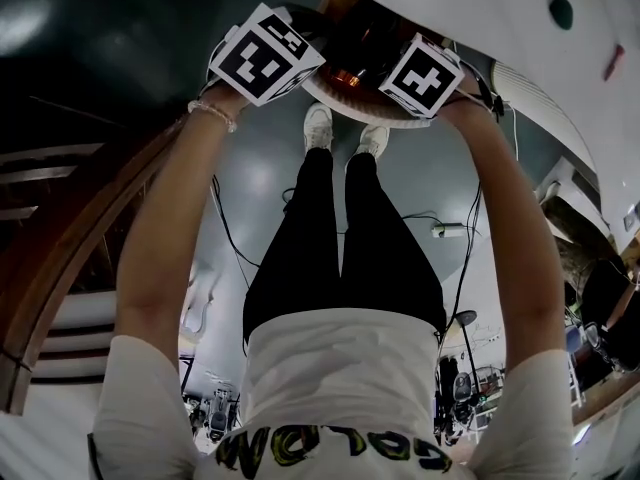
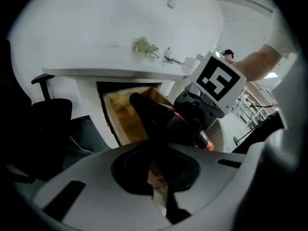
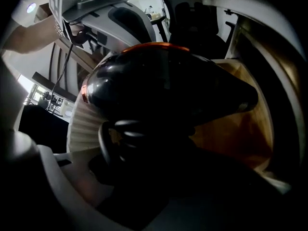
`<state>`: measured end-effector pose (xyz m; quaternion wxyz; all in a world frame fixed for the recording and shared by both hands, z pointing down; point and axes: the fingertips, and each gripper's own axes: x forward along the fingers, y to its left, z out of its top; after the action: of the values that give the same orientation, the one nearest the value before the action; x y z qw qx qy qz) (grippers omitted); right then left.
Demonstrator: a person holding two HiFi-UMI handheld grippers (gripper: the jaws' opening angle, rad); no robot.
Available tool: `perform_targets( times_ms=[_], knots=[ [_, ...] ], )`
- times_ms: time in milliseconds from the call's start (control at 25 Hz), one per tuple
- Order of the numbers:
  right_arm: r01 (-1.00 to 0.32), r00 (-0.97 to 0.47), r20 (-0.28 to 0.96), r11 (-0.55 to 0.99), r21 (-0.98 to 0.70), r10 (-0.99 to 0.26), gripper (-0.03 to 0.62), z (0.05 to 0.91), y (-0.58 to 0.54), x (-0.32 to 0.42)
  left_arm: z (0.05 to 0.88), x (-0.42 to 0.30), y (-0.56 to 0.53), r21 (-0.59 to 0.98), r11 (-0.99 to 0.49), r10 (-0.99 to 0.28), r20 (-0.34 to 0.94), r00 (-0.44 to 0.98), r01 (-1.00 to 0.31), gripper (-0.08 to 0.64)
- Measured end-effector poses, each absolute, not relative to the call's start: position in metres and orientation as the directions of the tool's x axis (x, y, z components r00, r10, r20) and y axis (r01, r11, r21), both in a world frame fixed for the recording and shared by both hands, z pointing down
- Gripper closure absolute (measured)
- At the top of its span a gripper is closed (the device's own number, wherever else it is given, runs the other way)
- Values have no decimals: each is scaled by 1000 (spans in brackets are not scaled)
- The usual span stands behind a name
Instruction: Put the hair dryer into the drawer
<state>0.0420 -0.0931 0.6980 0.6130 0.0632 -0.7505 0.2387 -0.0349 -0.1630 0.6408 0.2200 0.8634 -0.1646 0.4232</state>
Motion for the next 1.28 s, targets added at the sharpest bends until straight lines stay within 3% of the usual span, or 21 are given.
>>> perform_targets(
  times_ms=[320, 680, 1280],
  knots=[
    [-346, -158, 974, 915, -209, 163, 348, 720, -109, 32, 660, -44, -163, 252, -844, -68, 825, 561, -473, 544],
    [-407, -54, 980, 892, -197, 192, 347, 742, -112, 45, 670, -40, -158, 264, -845, -47, 830, 555, -466, 531],
    [-397, 29, 993, 913, -95, 116, 339, 764, -127, 34, 684, -41, -159, 124, -897, -94, 885, 455, -425, 541]
  ],
)
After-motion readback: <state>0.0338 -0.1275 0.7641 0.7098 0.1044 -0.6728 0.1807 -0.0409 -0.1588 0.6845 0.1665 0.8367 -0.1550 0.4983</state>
